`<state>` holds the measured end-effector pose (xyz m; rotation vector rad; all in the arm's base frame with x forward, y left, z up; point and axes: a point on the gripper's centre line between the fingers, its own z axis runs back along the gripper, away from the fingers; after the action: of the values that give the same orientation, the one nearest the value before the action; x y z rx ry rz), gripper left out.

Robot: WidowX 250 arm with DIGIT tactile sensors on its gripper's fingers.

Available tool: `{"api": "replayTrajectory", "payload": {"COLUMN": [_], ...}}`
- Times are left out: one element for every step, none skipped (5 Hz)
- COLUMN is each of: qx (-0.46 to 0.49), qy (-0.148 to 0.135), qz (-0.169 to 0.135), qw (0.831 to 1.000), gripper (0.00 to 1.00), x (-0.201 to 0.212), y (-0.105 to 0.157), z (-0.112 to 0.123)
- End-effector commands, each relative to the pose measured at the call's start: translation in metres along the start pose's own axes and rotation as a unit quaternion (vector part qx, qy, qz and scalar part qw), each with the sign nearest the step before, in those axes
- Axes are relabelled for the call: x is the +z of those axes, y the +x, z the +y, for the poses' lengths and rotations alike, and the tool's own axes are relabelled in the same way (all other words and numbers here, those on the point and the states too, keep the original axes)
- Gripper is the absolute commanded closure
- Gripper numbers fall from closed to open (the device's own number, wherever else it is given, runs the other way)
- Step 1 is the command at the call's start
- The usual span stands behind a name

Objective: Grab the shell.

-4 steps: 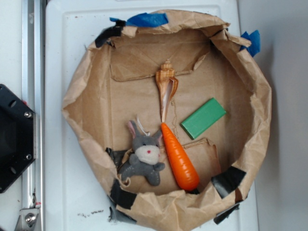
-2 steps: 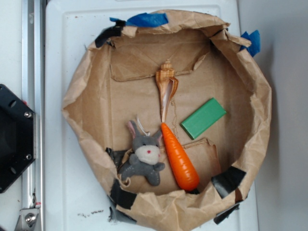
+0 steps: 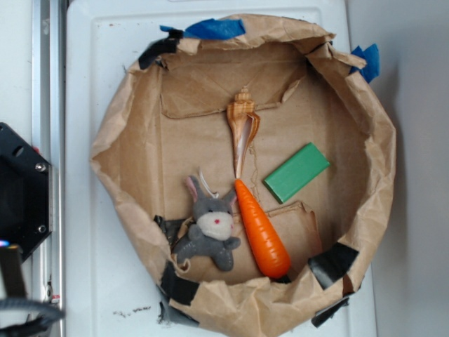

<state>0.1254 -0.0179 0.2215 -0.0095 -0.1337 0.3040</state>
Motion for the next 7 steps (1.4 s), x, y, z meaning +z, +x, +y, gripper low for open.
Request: {"api": "replayTrajectory", "payload": {"qx": [0.051, -0.005, 0.0, 0.018, 0.04, 0.087, 0.089], "qy": [-0.008, -0.018, -0.02, -0.023, -0.014, -0.004, 0.004], "qz": [0.013, 0.017, 0.015, 0.012, -0.008, -0.025, -0.017], "qw": [0.999, 1.0, 1.0, 0.999, 0.999, 0.996, 0.996], "gripper": [0.0, 0.0, 0.0, 0.0, 0.0, 0.0, 0.0], "x": [-0.019, -0.019, -0.018, -0.02, -0.024, -0.04, -0.052], "y": [0.01, 0.028, 0.048, 0.061, 0.07, 0.082, 0.095], "z": [-0.002, 0.005, 0.013, 0.013, 0.007, 0.009, 0.016]}}
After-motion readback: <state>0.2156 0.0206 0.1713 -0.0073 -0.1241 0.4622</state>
